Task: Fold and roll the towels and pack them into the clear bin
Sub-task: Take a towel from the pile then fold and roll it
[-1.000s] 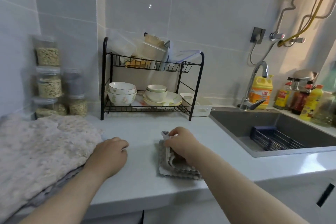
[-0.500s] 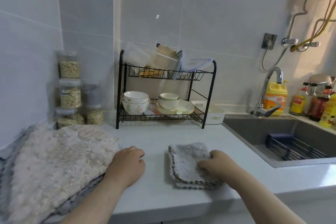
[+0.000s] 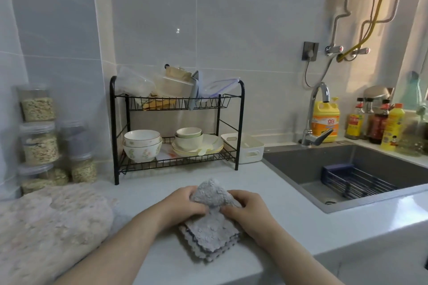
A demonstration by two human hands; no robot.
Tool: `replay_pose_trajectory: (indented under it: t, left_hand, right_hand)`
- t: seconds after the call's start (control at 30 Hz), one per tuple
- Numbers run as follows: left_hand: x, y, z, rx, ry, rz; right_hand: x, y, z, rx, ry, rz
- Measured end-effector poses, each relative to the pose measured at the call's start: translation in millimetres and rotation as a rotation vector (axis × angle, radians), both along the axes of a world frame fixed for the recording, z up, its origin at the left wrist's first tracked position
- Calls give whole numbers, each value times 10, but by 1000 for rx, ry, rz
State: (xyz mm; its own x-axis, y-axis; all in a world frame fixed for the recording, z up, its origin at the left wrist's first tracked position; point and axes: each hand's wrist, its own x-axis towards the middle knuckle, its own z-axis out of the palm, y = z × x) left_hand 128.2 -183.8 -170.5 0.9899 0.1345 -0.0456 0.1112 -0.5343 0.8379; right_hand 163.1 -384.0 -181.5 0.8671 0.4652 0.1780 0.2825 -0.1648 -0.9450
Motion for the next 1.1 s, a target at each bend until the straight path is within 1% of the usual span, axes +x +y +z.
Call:
replay_pose_trajectory:
  t: [0.1, 0.17, 0.2, 0.23, 0.3, 0.33, 0.4, 0.47, 0.57, 0.73, 0.83, 0.93, 0.97, 1.0, 1.07, 1.1]
  left_hand:
    - [46, 14, -20, -232, 24, 36]
    - [7, 79, -92, -468, -45, 83]
    - [-30, 101, -130, -576, -100, 92]
    - [-57, 114, -169, -646, -158, 97]
    - [-93, 108, -211, -694, -236, 98]
    - [-98, 112, -221, -695, -253, 102]
    - [-91, 115, -234, -691, -274, 92]
    - [-97, 101, -225, -669, -246, 74]
    - [-105, 65, -197, -685, -183, 59]
    - [-75, 85, -194, -655, -243, 117]
    - [-62, 86, -214, -605, -223, 118]
    - [-77, 40, -210, -696, -220, 76]
    - [-80, 33, -225, -683, -250, 86]
    - [-84, 29, -238, -612, -293, 107]
    - [-81, 26, -281, -362, -361, 171]
    - [-70, 18, -298, -277, -371, 186]
  right_hand:
    - [61, -1, -23, 80, 5, -96]
    - [101, 2, -22, 165, 82, -203]
    - [113, -1, -20, 177, 109, -214]
    - [126, 2, -27, 161, 120, -190]
    - [125, 23, -48, 128, 127, -87]
    - [121, 35, -68, 102, 114, -49]
    - [154, 40, -117, 58, 63, -46]
    - [196, 27, -141, 87, 44, -75]
    - [227, 18, -152, 154, 66, -92]
    - [272, -16, -148, 289, 128, -56]
    - [272, -13, -139, 291, 186, -69]
    - [304, -3, -172, 328, 237, -47]
    - [310, 8, -177, 327, 218, -66]
    - [307, 22, -181, 302, 168, -109]
    - [264, 45, -187, 182, -6, -203]
    - [249, 56, -195, 112, -90, -224]
